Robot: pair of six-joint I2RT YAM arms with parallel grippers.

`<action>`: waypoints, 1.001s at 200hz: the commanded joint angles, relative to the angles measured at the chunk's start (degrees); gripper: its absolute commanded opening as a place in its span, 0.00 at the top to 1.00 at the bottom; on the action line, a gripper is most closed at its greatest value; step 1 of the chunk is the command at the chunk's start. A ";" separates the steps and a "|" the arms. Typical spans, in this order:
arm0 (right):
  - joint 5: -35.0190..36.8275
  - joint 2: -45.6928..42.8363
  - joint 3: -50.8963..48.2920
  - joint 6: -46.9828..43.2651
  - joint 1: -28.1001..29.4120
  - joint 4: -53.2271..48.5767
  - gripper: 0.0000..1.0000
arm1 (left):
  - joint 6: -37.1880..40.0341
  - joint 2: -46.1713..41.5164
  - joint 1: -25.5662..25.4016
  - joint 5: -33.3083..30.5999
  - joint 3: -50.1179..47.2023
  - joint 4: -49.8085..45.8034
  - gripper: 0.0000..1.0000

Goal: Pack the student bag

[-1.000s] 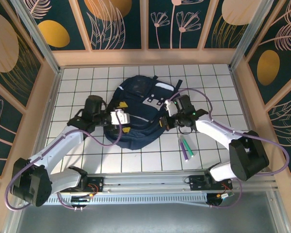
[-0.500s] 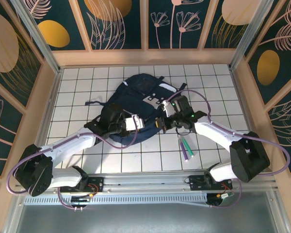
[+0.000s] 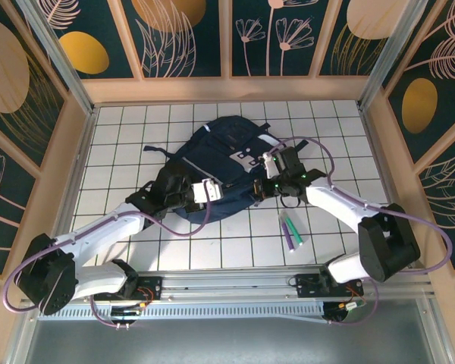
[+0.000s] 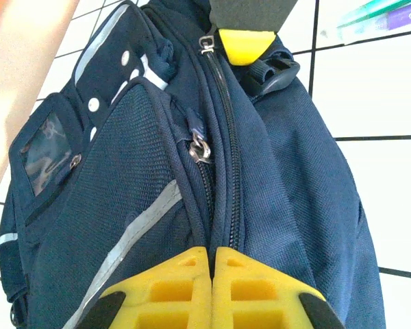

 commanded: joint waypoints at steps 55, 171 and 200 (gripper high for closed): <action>15.28 -0.44 1.80 -0.84 -3.06 -4.01 0.72 | -1.68 -4.27 2.05 7.72 2.35 -10.39 0.43; 16.51 -24.13 -9.24 -32.72 -0.59 7.68 0.51 | 24.96 18.10 2.10 -9.85 23.54 -31.45 0.37; 12.98 -25.20 -9.06 -33.47 -0.87 6.37 0.52 | 25.88 19.06 2.07 -8.63 23.37 -28.55 0.37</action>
